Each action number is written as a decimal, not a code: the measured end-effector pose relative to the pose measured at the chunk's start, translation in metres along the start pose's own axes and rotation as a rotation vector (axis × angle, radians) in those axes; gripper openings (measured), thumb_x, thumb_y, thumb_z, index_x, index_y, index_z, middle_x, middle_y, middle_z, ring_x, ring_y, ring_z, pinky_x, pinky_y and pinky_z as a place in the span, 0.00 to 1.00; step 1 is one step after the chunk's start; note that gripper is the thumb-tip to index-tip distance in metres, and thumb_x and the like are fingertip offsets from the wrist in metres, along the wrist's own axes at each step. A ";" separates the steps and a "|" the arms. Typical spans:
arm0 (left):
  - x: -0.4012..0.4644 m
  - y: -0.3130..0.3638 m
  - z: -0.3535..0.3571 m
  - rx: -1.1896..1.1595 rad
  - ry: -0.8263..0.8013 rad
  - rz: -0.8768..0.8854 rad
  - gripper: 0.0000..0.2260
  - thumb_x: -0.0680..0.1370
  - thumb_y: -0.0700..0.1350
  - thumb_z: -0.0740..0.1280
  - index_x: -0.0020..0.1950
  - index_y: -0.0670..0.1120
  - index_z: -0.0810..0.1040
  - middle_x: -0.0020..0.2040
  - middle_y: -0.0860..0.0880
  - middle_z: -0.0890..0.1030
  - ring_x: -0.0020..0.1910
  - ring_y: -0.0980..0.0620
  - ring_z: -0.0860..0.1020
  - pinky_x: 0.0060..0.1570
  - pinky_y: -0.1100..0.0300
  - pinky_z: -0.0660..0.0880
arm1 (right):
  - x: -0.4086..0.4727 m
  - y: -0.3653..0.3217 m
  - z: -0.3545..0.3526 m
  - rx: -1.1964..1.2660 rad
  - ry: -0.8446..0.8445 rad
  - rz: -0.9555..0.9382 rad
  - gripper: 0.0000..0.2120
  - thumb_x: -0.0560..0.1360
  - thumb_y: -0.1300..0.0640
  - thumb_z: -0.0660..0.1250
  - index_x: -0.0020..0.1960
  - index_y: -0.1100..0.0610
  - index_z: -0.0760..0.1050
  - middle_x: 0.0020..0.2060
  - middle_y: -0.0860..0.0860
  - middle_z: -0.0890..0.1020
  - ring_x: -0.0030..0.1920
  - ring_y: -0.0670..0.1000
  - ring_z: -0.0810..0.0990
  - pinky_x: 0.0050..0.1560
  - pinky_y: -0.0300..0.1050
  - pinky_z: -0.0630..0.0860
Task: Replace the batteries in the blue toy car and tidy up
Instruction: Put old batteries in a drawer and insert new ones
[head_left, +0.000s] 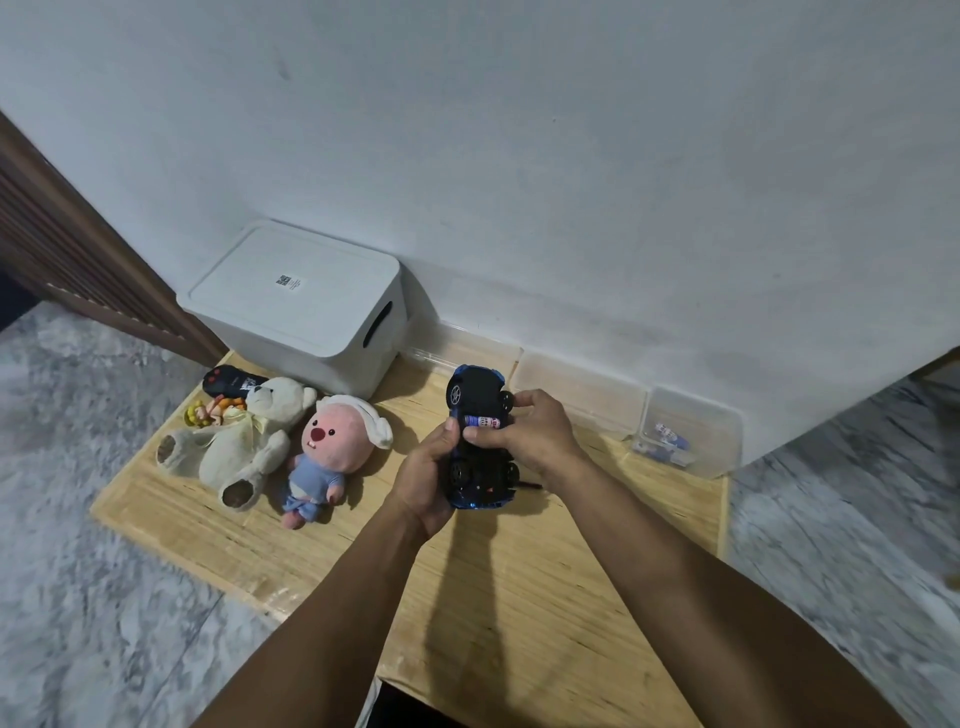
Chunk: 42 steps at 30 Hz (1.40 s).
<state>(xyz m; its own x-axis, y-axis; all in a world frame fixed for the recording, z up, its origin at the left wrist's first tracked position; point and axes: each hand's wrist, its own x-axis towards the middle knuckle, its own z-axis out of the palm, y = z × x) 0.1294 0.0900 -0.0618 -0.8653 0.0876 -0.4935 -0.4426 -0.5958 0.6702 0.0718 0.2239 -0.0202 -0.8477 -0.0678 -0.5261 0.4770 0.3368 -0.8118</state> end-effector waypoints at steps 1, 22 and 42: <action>0.000 0.000 0.000 0.006 0.004 0.002 0.19 0.82 0.51 0.56 0.68 0.44 0.74 0.64 0.39 0.78 0.63 0.37 0.77 0.60 0.40 0.74 | 0.001 0.001 -0.001 0.006 -0.005 -0.003 0.33 0.55 0.54 0.84 0.55 0.53 0.72 0.45 0.47 0.83 0.48 0.48 0.82 0.51 0.46 0.77; 0.006 0.007 -0.027 -0.156 0.074 -0.136 0.24 0.79 0.56 0.60 0.69 0.44 0.75 0.61 0.38 0.79 0.54 0.38 0.79 0.51 0.43 0.78 | 0.047 0.066 -0.038 -0.669 0.292 -0.081 0.08 0.75 0.60 0.68 0.53 0.53 0.82 0.49 0.54 0.84 0.50 0.56 0.81 0.49 0.46 0.77; 0.011 0.007 -0.017 -0.137 0.074 -0.147 0.20 0.80 0.54 0.59 0.65 0.44 0.78 0.59 0.39 0.81 0.54 0.39 0.81 0.56 0.44 0.76 | 0.033 0.047 -0.044 -0.257 0.060 -0.341 0.08 0.75 0.66 0.69 0.48 0.55 0.79 0.46 0.50 0.80 0.43 0.53 0.81 0.38 0.47 0.83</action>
<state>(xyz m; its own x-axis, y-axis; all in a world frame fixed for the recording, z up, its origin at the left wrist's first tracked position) 0.1208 0.0726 -0.0719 -0.7719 0.1252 -0.6232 -0.5220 -0.6843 0.5091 0.0559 0.2787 -0.0649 -0.9624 -0.1636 -0.2169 0.1002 0.5285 -0.8430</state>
